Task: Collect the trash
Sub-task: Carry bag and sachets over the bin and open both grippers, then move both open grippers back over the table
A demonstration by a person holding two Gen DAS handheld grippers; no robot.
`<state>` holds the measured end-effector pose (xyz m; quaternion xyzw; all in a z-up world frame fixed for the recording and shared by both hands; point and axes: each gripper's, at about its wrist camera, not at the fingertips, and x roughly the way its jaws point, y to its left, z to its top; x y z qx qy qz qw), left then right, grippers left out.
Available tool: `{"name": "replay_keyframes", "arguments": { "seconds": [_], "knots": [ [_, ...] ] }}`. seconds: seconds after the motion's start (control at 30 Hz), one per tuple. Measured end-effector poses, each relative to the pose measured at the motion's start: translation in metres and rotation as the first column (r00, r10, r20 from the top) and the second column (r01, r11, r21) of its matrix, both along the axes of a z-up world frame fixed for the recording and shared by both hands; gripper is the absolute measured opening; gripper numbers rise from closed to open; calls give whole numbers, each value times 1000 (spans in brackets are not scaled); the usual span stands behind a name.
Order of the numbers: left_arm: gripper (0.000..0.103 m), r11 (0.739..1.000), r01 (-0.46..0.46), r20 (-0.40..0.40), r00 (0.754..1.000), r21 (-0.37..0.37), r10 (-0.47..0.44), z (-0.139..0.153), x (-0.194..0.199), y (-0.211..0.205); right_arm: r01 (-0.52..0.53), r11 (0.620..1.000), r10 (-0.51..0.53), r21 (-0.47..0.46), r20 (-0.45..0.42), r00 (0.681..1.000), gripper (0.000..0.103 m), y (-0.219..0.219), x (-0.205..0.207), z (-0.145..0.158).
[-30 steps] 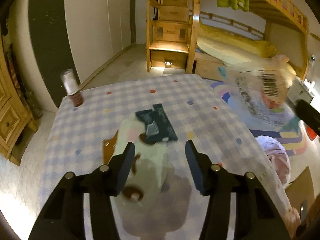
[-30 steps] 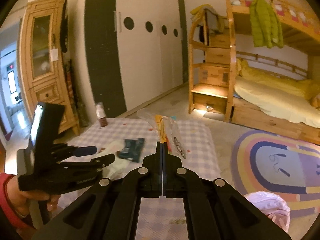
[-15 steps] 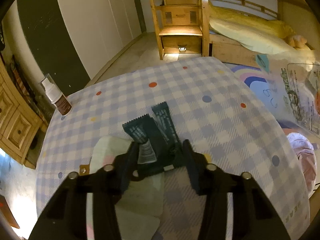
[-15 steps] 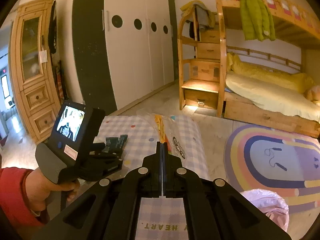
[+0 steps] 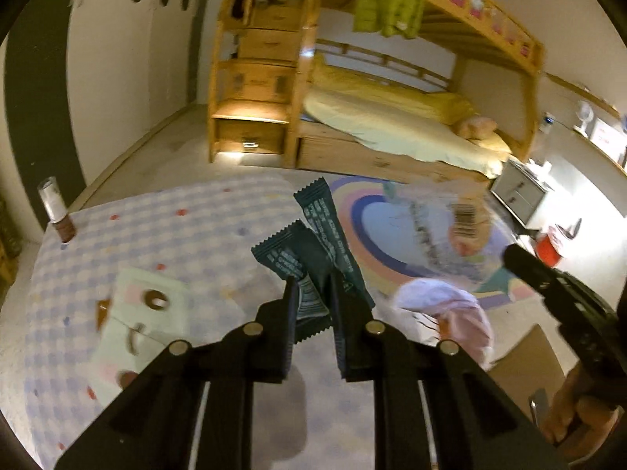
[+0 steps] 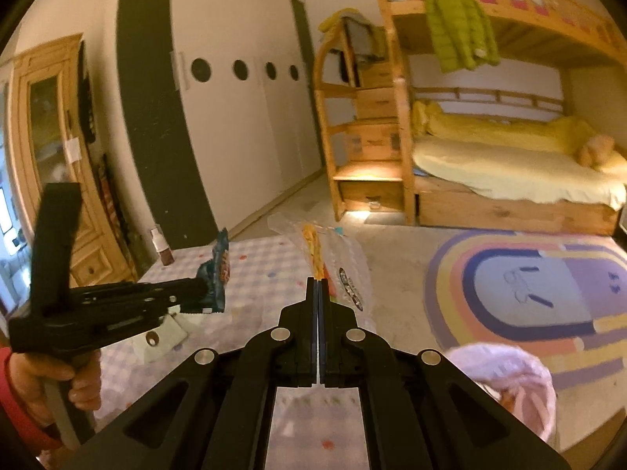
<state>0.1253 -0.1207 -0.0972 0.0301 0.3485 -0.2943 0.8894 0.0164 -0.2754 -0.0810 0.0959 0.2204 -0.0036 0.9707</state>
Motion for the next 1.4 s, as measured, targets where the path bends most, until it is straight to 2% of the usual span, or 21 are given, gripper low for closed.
{"name": "replay_keyframes", "arguments": {
  "seconds": [0.2, 0.37, 0.8, 1.0, 1.03, 1.1, 1.13, 1.27, 1.4],
  "knots": [
    [15, 991, 129, 4, 992, 47, -129, -14, -42, -64, 87, 996, -86, 27, -53, 995, 0, -33, -37, -13],
    [15, 968, 238, -17, 971, 79, -238, -29, -62, -122, 177, 983, -173, 41, -96, 980, 0, -65, -65, -27],
    [18, 928, 355, -101, 933, 112, -345, -64, -43, -213, 306, 946, -284, 110, -176, 943, 0, -136, -72, -68],
    [21, 919, 377, -148, 922, 115, -359, -77, -32, -233, 339, 930, -305, 144, -213, 928, 2, -163, -57, -88],
    [24, 918, 378, -157, 920, 117, -359, -79, -30, -236, 340, 928, -304, 151, -218, 927, 5, -167, -56, -91],
    [39, 921, 372, -164, 922, 116, -352, -81, -26, -235, 350, 922, -307, 166, -237, 922, 5, -175, -52, -98],
    [41, 924, 366, -165, 924, 113, -346, -82, -24, -234, 353, 919, -305, 175, -250, 919, 7, -179, -49, -102],
    [43, 932, 346, -156, 932, 109, -327, -77, -24, -223, 374, 910, -316, 182, -281, 906, 12, -185, -45, -108],
    [43, 945, 302, -99, 951, 122, -291, -62, -28, -198, 382, 909, -337, 164, -246, 909, 12, -176, -60, -95]
  ]
}}
